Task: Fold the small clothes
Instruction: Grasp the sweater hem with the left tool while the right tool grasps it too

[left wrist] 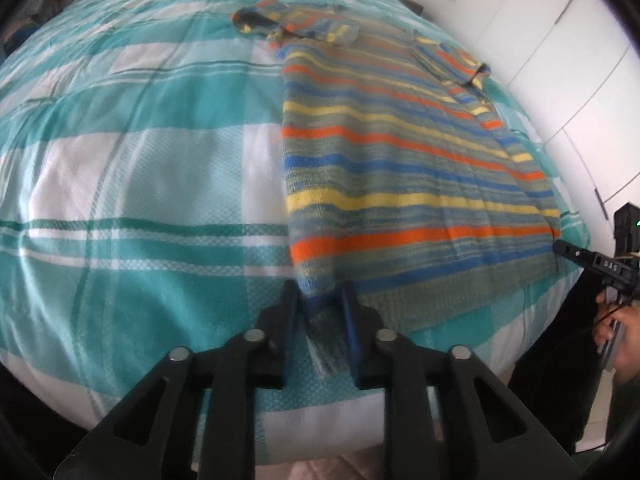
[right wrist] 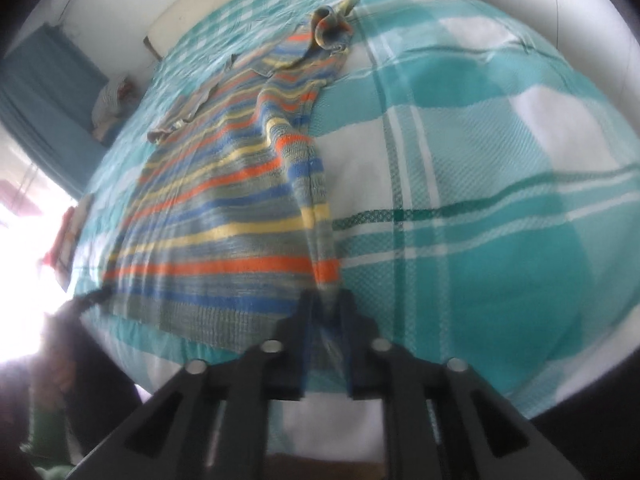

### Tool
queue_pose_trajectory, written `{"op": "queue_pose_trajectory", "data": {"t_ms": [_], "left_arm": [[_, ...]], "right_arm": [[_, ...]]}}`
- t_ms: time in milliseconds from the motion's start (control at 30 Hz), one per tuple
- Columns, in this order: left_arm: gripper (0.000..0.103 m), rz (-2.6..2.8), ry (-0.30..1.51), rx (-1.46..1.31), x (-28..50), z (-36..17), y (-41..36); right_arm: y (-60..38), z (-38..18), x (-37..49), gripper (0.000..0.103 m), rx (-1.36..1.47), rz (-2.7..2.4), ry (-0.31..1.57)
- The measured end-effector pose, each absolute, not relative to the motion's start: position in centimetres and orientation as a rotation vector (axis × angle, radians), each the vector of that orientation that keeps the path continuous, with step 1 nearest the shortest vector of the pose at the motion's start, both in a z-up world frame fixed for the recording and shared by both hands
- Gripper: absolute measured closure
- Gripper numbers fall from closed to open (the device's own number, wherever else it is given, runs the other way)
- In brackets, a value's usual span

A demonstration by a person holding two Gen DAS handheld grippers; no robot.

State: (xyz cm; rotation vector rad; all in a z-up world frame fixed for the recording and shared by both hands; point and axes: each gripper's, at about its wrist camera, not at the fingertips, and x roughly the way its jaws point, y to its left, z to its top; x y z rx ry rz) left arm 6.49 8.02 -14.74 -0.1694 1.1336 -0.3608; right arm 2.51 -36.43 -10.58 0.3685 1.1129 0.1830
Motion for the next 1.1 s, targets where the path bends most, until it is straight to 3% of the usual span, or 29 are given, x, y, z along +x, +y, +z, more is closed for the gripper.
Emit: {"op": "queue_pose_trajectory", "data": {"t_ms": [67,100,133,167,400,700,1100], "left_arm": [[0.063,-0.38,1.12,-0.236,6.6,-14.9,8.0],[0.085,-0.375,1.125,-0.218,6.9,-15.2,7.5],[0.099,-0.376,1.142,-0.182,7.3,-15.5,6.8],[0.099,-0.369,1.147,-0.167,7.4,-15.4,6.5],[0.1,-0.35,1.113,-0.218,5.6,-11.6,10.9],[0.1,-0.323,1.192,-0.164,3.0,-14.6,9.8],[0.097,-0.292,1.212,-0.2,3.2,-15.3,10.0]], "right_arm": [[-36.7,-10.9,2.5,0.066,0.372,0.198,1.124],[-36.6,-11.1,2.7,0.07,0.353,0.199,1.138],[-36.5,-11.1,2.9,0.081,0.337,0.193,1.148],[-36.6,-10.8,3.2,0.098,0.341,0.199,1.151],[-36.4,-5.4,1.7,0.098,0.329,0.256,1.129],[-36.5,-11.4,1.6,0.099,0.284,0.158,1.326],[-36.0,-12.3,1.7,0.098,0.261,0.126,1.314]]}}
